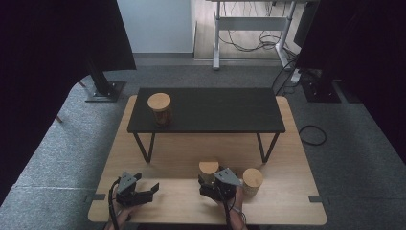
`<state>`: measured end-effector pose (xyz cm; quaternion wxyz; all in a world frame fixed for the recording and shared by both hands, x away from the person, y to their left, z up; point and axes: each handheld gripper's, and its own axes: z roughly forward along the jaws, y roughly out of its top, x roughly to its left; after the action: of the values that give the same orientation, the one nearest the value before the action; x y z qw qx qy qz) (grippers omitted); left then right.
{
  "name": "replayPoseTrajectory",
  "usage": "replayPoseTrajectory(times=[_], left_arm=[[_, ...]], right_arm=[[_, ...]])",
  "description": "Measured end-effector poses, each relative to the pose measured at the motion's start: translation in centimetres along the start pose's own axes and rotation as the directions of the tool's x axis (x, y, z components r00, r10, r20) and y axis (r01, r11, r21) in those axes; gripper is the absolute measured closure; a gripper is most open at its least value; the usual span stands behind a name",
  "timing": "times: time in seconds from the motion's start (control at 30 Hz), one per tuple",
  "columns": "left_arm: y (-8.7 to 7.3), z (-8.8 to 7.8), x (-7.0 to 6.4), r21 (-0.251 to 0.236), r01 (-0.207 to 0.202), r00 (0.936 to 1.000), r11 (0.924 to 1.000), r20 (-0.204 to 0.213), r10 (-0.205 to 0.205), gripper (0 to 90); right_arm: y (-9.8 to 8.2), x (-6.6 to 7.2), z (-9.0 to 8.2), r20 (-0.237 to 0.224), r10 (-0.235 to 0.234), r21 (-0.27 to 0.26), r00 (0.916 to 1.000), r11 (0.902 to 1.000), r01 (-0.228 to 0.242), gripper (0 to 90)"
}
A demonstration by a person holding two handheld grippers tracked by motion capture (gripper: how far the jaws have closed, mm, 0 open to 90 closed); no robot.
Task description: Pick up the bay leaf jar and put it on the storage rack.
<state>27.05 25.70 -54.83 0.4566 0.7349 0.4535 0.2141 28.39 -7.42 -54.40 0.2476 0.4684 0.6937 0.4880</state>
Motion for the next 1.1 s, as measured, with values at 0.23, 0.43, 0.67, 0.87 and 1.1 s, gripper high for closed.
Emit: replayPoseTrajectory(times=[0.23, 0.43, 0.67, 0.87, 1.1], left_arm=[[0.0, 0.0, 0.0, 0.000, -0.001, 1.0000, 1.0000, 0.001, 0.001, 10.1], [0.0, 0.0, -0.1, 0.000, -0.004, 1.0000, 1.0000, 0.001, 0.004, 10.1], [0.0, 0.0, 0.0, 0.002, -0.002, 1.0000, 1.0000, 0.002, 0.002, 10.1], [0.0, 0.1, 0.0, 0.002, -0.003, 1.0000, 1.0000, 0.004, 0.003, 10.2], [0.0, 0.1, -0.1, 0.002, -0.005, 1.0000, 1.0000, 0.004, 0.005, 10.6]], right_arm=[[0.3, 0.0, 0.8, 0.007, 0.009, 0.015, 0.9999, 0.9998, -0.009, 12.2], [0.7, 0.0, 1.5, 0.027, 0.002, 0.037, 0.9996, 0.9993, -0.003, 13.4], [0.8, 0.0, 2.4, 0.041, 0.000, 0.059, 0.9992, 0.9983, -0.002, 16.2], [0.8, -0.1, 2.9, 0.054, 0.006, 0.067, 0.9985, 0.9977, -0.010, 19.8], [1.0, 0.0, 3.2, 0.058, 0.004, 0.070, 0.9983, 0.9975, -0.008, 23.0]])
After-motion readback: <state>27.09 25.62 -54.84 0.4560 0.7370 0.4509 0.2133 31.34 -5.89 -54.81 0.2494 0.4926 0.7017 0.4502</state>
